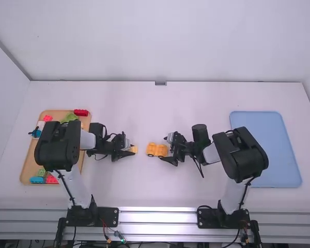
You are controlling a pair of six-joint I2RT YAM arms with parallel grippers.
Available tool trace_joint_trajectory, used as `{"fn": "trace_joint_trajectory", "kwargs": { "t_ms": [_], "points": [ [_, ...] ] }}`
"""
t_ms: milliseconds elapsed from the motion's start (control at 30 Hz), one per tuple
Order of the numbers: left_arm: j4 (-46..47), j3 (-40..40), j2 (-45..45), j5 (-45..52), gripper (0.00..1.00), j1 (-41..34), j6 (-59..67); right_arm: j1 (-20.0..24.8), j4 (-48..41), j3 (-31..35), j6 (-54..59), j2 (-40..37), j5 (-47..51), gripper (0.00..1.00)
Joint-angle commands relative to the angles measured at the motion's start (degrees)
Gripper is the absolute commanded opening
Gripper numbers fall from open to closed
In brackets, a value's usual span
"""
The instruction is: Assemble lego blocks to make yellow taxi
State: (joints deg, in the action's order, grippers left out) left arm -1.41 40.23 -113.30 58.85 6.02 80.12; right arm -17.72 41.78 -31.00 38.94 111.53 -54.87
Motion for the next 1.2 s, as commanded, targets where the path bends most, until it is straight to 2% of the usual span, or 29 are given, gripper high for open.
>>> {"fn": "trace_joint_trajectory", "kwargs": {
  "t_ms": [0,100,333,500,800,967,1067,1167],
  "points": [
    [0.5,-0.3,-0.5,-0.9,0.22,0.4,0.3,0.0,-0.2,0.2,-0.2,0.6,0.6,0.99],
    [2.2,0.5,-0.2,0.6,0.18,0.4,0.3,-0.5,-0.2,0.4,-0.2,0.6,1.5,0.99],
    [7.0,2.3,3.1,3.3,0.16,0.1,0.4,-3.3,0.5,1.1,-0.1,0.6,6.1,0.99],
    [9.1,2.2,6.8,3.3,0.16,-0.6,0.3,-3.6,0.5,1.0,-0.1,0.6,7.4,0.99],
    [14.5,2.3,11.0,3.8,0.15,-3.5,4.1,-3.8,1.2,0.2,0.1,1.2,5.0,0.99],
    [12.3,2.3,11.0,5.2,0.15,-5.5,2.6,-4.9,5.6,-1.4,-0.2,7.3,4.8,0.99],
    [10.3,2.3,11.0,5.1,0.15,-6.4,0.2,-4.9,11.6,-2.1,-4.9,10.8,4.7,0.99],
    [10.4,2.3,11.0,5.0,0.15,-6.4,0.2,-4.9,14.5,-2.0,-6.2,11.8,4.8,0.99]
  ]
}}
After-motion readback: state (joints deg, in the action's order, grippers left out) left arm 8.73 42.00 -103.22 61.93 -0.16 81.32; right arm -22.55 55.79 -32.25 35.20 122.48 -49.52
